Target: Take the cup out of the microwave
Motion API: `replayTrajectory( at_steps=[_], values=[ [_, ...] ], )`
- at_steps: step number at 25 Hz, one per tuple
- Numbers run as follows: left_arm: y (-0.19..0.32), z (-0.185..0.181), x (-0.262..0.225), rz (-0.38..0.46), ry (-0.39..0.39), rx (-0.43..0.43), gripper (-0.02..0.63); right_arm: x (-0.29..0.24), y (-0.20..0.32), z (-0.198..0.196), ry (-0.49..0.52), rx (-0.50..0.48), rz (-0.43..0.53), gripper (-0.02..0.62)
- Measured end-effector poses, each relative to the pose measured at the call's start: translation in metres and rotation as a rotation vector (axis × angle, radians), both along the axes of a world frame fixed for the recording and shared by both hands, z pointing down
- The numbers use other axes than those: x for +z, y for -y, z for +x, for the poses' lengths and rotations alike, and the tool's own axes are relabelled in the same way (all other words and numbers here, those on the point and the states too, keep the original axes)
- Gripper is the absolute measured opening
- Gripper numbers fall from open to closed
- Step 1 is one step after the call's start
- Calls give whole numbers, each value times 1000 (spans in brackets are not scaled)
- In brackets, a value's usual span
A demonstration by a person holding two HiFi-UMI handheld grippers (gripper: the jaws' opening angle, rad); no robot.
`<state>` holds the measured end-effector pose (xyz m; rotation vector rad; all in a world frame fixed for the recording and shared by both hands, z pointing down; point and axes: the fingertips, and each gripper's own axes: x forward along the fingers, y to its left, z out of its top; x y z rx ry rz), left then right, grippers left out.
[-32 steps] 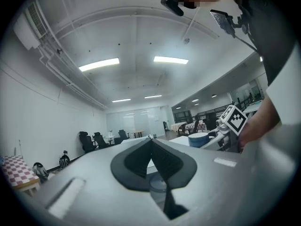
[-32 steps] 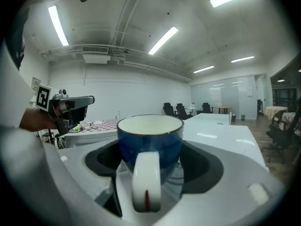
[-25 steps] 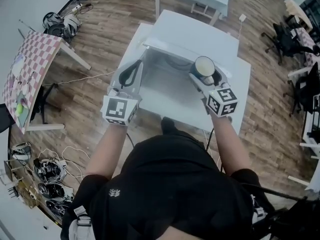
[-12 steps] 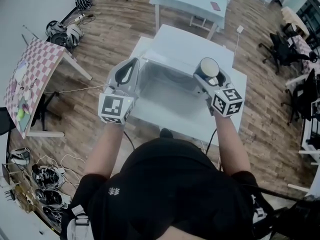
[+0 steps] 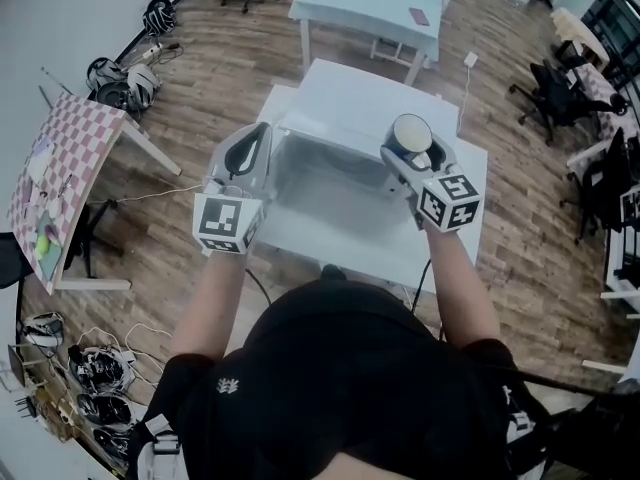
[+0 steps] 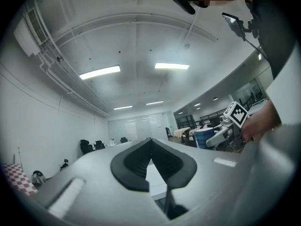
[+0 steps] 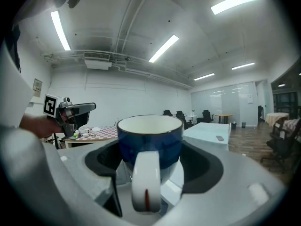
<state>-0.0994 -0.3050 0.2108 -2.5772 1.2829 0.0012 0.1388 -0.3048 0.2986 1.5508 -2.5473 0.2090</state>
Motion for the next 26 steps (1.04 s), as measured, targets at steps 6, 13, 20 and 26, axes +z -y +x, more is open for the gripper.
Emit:
replayTrajectory(
  at_steps=[6,13,20,26],
  values=[
    [-2,7,2,-1,4,18,6,1,-2,3,-9,16,11,379],
    [2,3,-1,0,2,13,6,-3,1,4,-6,22,20,378],
    [2,3,-1,7,1,11,6,-2,3,4,-3,23,24,379],
    [4,-1,-1,6,-1,15,6,-4,4,-2,-8,21,31,379]
  ],
)
